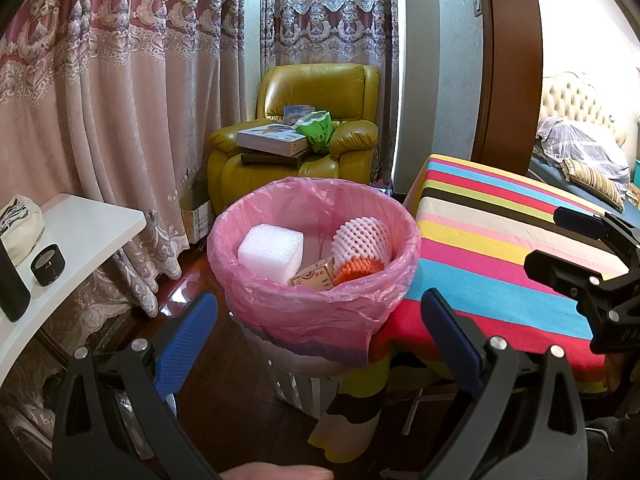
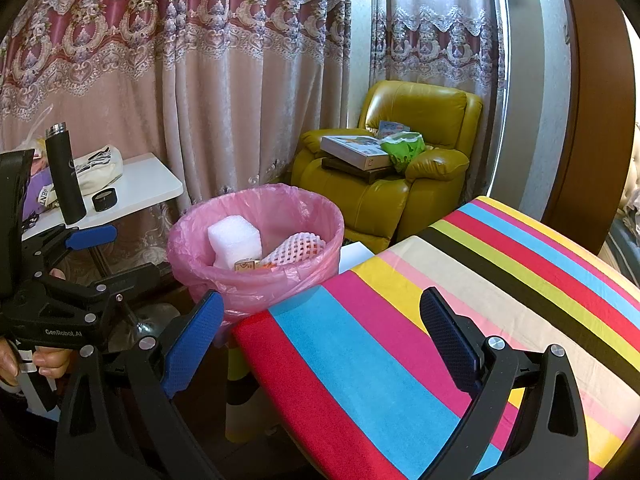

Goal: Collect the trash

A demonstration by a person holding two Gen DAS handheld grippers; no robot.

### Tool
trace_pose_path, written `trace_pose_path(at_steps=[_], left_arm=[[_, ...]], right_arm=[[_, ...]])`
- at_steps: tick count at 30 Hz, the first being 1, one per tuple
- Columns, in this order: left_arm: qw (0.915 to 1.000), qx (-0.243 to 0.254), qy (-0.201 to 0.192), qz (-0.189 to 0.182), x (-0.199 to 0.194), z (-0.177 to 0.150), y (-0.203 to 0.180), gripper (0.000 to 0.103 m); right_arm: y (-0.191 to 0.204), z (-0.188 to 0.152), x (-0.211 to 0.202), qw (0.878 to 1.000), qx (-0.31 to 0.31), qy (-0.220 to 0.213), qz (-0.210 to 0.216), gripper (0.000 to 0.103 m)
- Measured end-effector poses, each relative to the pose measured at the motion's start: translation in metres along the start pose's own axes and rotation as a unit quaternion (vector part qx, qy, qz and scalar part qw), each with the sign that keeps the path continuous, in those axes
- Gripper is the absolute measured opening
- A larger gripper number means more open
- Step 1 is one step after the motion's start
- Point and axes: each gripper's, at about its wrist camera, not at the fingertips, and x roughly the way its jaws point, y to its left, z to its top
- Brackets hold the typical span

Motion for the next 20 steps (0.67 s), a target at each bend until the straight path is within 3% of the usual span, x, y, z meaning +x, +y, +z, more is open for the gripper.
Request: trace_pose_path(at_steps=[20], left_arm=[[0.9999,0.0,0.012,0.005,0.006,0.004,-0.012,0.098]], right_arm=[[-0.012,-0.007,-0.016,1.0,0.01,-0.005,-0.011,0.093]])
